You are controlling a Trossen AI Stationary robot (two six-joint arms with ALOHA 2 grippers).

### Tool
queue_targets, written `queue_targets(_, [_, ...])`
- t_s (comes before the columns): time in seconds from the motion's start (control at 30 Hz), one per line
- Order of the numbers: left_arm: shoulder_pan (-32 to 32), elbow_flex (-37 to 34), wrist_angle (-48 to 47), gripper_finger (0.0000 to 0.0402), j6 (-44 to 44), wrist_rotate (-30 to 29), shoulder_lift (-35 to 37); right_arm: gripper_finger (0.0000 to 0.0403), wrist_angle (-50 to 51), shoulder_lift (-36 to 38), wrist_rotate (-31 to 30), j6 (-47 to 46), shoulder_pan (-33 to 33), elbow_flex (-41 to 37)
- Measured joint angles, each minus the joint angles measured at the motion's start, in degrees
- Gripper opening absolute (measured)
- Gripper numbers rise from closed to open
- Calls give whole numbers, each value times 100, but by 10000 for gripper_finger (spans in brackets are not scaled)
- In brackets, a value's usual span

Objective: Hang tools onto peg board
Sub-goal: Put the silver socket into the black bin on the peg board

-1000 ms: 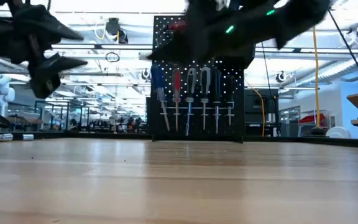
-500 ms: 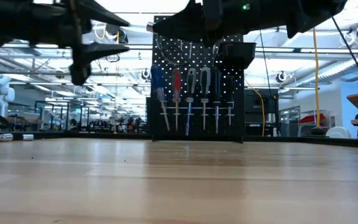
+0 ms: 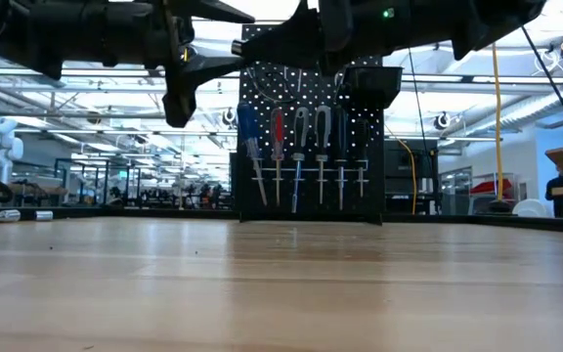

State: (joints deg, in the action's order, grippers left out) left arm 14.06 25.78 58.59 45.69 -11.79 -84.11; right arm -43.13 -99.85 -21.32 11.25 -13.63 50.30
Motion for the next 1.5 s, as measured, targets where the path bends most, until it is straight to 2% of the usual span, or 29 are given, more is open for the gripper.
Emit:
queue_targets(0.4, [-216,7,-95,187,-53,150,-3,37,162,0,-3,15,1,0])
queue_targets(0.5, [-220,7,-112,172,-125,150,-3,37,179,0,-232,46,-4,0])
queue_targets(0.77, [-218,7,-245,119,-156,155,-3,37,218,0,-242,81,-4,0])
queue_targets(1.23, [-216,7,-406,71,-377,189,4,38,291,-4,-278,105,-4,-4])
queue_targets(1.3, [-216,7,-399,67,-403,194,4,58,297,-4,-278,128,-4,-4])
queue_targets(1.4, [-216,9,-403,65,-458,192,4,111,294,-4,-280,127,-4,-4])
queue_targets(1.5, [-211,9,-409,65,-470,192,1,161,296,-3,-646,149,-4,-4])
